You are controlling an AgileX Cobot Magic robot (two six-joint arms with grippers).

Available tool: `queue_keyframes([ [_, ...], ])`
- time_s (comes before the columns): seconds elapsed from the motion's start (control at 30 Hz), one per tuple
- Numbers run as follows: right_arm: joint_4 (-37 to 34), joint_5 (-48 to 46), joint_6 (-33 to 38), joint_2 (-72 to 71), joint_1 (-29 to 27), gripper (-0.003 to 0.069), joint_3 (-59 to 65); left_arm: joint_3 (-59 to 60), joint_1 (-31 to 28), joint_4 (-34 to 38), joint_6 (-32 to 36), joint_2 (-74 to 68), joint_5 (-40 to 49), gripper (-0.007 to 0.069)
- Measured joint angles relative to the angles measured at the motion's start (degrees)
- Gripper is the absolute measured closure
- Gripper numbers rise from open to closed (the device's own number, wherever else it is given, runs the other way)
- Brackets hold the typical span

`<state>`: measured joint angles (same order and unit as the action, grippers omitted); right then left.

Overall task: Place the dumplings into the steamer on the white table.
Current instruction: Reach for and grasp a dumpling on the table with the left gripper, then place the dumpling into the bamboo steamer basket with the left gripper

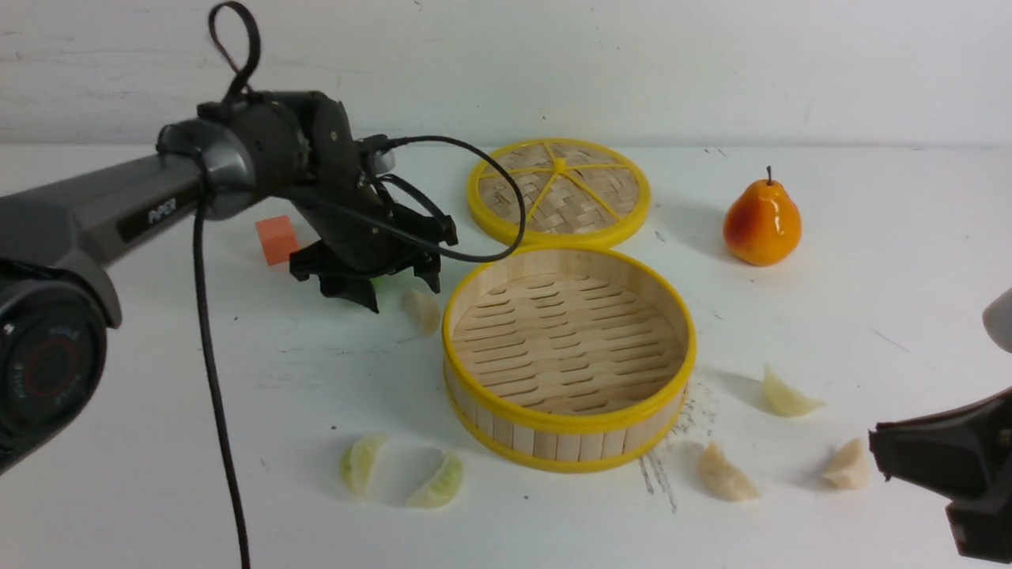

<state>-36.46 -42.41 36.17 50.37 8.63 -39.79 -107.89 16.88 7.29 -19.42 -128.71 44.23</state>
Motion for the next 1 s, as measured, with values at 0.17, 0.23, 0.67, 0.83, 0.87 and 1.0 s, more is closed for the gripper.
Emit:
queue_keyframes([
  [0.17, 1.2, -0.2, 0.0, 0.0, 0.0, 0.0644, 0.0, -0.1, 2.2, -4.5, -0.7, -1.5, -4.1, 0.0072],
  [0.23, 1.2, -0.2, 0.0, 0.0, 0.0, 0.0641, 0.0, -0.1, 2.4, -6.5, -2.9, -1.9, -3.7, 0.0094],
  [0.67, 1.6, -0.2, 0.0, 0.0, 0.0, 0.0636, 0.0, -0.3, 2.5, -10.5, -4.4, -2.0, 1.4, 0.0407],
  [0.83, 1.6, -0.3, 0.0, 0.0, 0.0, 0.0636, 0.0, -2.8, 3.6, -10.6, -2.1, 1.9, 5.2, 0.0407],
  [0.87, 1.6, -0.2, 0.0, 0.0, 0.0, 0.0636, 0.0, -5.3, 4.9, -10.6, -1.7, 4.1, 6.6, 0.0407],
  [1.0, 1.0, -0.1, 0.0, 0.0, 0.0, 0.0636, 0.0, -10.6, 10.5, -10.3, 0.3, 8.1, 9.1, 0.0407],
])
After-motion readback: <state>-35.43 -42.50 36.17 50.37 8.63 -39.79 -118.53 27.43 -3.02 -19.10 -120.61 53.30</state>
